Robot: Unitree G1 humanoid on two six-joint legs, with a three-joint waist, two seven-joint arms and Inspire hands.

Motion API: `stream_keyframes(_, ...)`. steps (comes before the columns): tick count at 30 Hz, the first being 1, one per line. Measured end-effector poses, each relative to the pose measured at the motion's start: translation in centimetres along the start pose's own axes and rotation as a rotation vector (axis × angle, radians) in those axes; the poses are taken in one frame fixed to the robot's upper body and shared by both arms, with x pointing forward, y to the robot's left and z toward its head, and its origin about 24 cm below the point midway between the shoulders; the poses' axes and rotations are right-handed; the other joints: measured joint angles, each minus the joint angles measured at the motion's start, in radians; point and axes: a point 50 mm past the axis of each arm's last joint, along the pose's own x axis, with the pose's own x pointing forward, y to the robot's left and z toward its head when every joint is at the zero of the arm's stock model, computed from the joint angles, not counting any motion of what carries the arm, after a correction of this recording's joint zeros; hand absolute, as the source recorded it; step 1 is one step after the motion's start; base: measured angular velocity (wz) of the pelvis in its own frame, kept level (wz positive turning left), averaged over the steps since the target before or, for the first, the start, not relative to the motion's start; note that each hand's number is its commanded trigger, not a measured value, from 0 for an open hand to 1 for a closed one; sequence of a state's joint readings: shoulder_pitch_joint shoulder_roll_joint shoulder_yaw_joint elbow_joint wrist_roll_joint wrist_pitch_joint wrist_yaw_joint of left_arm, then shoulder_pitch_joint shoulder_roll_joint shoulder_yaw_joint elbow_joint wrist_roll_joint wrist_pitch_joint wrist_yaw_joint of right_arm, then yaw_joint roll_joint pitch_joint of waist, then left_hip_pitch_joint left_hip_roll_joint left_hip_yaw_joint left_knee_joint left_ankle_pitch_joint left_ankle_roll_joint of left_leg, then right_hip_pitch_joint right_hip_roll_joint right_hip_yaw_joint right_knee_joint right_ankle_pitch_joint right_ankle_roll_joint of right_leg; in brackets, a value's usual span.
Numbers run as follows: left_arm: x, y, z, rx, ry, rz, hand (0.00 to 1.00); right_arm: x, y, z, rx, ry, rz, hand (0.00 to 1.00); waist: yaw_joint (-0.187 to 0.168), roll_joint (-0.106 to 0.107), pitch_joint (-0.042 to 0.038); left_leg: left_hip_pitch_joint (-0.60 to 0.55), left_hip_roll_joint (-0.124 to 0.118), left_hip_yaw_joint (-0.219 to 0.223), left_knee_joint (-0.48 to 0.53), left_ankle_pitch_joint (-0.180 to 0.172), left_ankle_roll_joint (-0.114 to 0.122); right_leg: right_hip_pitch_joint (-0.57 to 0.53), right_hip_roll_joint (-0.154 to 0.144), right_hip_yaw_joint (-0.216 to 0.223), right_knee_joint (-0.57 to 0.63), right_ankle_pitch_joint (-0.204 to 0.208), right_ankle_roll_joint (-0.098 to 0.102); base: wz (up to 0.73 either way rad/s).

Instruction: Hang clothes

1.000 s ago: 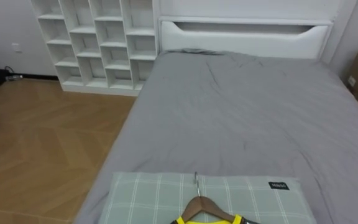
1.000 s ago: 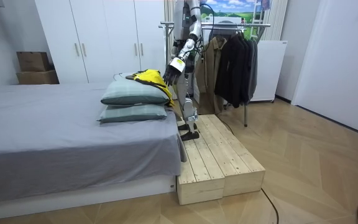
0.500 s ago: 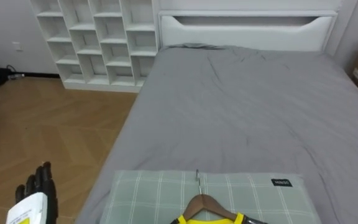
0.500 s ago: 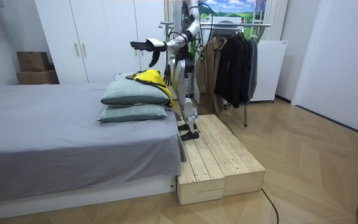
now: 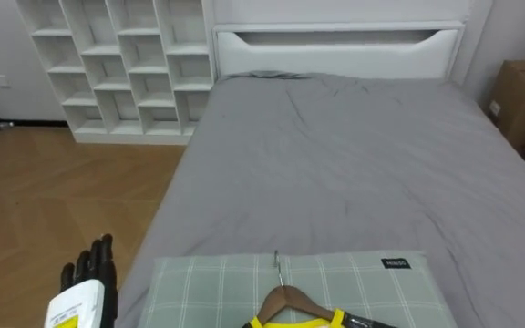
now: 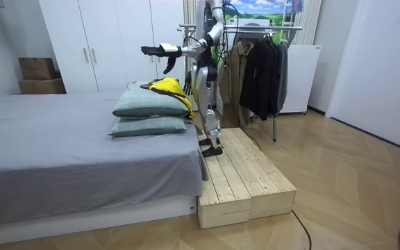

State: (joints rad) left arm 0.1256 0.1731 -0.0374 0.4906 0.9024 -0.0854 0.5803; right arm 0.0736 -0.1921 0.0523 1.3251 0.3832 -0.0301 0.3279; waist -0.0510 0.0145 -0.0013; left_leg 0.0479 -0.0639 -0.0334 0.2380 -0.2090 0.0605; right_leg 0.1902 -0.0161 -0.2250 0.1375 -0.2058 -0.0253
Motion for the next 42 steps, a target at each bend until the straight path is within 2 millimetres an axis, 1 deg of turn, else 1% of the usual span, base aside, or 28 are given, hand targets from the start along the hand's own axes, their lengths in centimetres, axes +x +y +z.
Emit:
stream_keyframes(5, -0.2, -0.5, 0.5, 0.004, -0.023, -0.026, 0.0, 0.0, 0.1, 0.1, -0.007, -0.001, 0.004, 0.0, -0.005, -0.001, 0.0019, -0.001, 0.0, 0.0, 0.0, 0.0, 0.001, -0.001, 0.0, 0.0, -0.001, 0.005, 0.002, -0.01)
stream_keyframes(8, -0.5, -1.0, 0.5, 0.014, -0.028, -0.054, 0.0, 0.1, 0.1, 0.2, -0.01, -0.001, 0.004, 0.0, -0.005, 0.0, 0.006, -0.001, 0.0, 0.0, 0.0, 0.001, 0.002, -0.001, -0.001, 0.0, -0.001, 0.005, 0.002, 0.0)
stream_keyframes(10, -0.5, -1.1, 0.6, 0.024, -0.029, -0.08, 0.0, 0.1, 0.1, 0.2, -0.009, -0.002, 0.005, 0.0, -0.008, 0.001, 0.007, -0.003, 0.0, 0.0, 0.001, 0.001, 0.002, -0.002, -0.001, -0.001, -0.001, 0.005, 0.002, 0.0)
stream_keyframes(15, -0.6, -1.4, 0.7, 0.049, -0.044, -0.111, 0.0, 0.1, 0.2, 0.2, -0.014, -0.003, -0.003, 0.0, -0.01, 0.002, 0.0066, -0.004, 0.0, 0.002, 0.0, 0.001, 0.002, -0.003, -0.001, -0.001, -0.002, 0.005, 0.002, 0.0)
stream_keyframes(20, -0.4, -1.6, 0.9, 0.053, -0.047, -0.147, 0.0, 0.3, 0.6, 0.8, -0.052, -0.008, -0.003, 0.0, -0.034, 0.003, 0.0056, -0.015, 0.0, 0.003, 0.001, 0.001, 0.002, -0.016, -0.001, 0.002, 0.0, 0.006, 0.002, 0.0)
stream_keyframes(24, -0.4, -1.9, 1.4, 0.064, -0.068, -0.175, 0.0, 0.4, 0.7, 1.1, -0.081, -0.008, -0.005, 0.0, -0.051, 0.004, 0.005, -0.018, 0.0, 0.005, 0.0, 0.001, 0.003, -0.019, -0.001, 0.005, 0.0, 0.006, 0.002, -0.01)
stream_keyframes(28, -0.4, -2.0, 1.7, 0.067, -0.081, -0.183, 0.0, 0.5, 0.8, 1.3, -0.088, -0.012, -0.012, 0.0, -0.056, 0.006, 0.0042, -0.02, 0.002, 0.024, -0.003, 0.001, 0.003, -0.032, 0.001, 0.025, 0.006, 0.006, 0.002, -0.13)
stream_keyframes(35, -0.4, -2.2, 1.5, 0.082, -0.052, -0.198, 0.0, 0.4, 0.4, 1.3, -0.083, -0.015, -0.07, 0.0, -0.08, 0.007, 0.0045, -0.021, 0.004, 0.029, -0.005, 0.001, 0.003, -0.034, 0.0, 0.026, 0.006, 0.006, 0.002, -0.01)
stream_keyframes(38, 0.0, -2.5, 1.5, 0.097, -0.041, -0.221, 0.0, 0.4, 0.4, 1.3, -0.09, -0.013, -0.089, 0.0, -0.082, 0.008, 0.005, -0.022, 0.003, 0.029, -0.006, 0.001, 0.003, -0.037, 0.001, 0.027, 0.007, 0.007, 0.002, 0.0)
stream_keyframes(42, 0.4, -2.5, 2.3, 0.099, -0.067, -0.231, 0.0, 0.5, 0.4, 1.5, -0.1, -0.015, -0.103, 0.0, -0.082, 0.009, 0.004, -0.033, 0.004, 0.03, -0.002, 0.002, 0.004, -0.049, 0.0, 0.028, 0.013, 0.007, 0.002, 0.0)
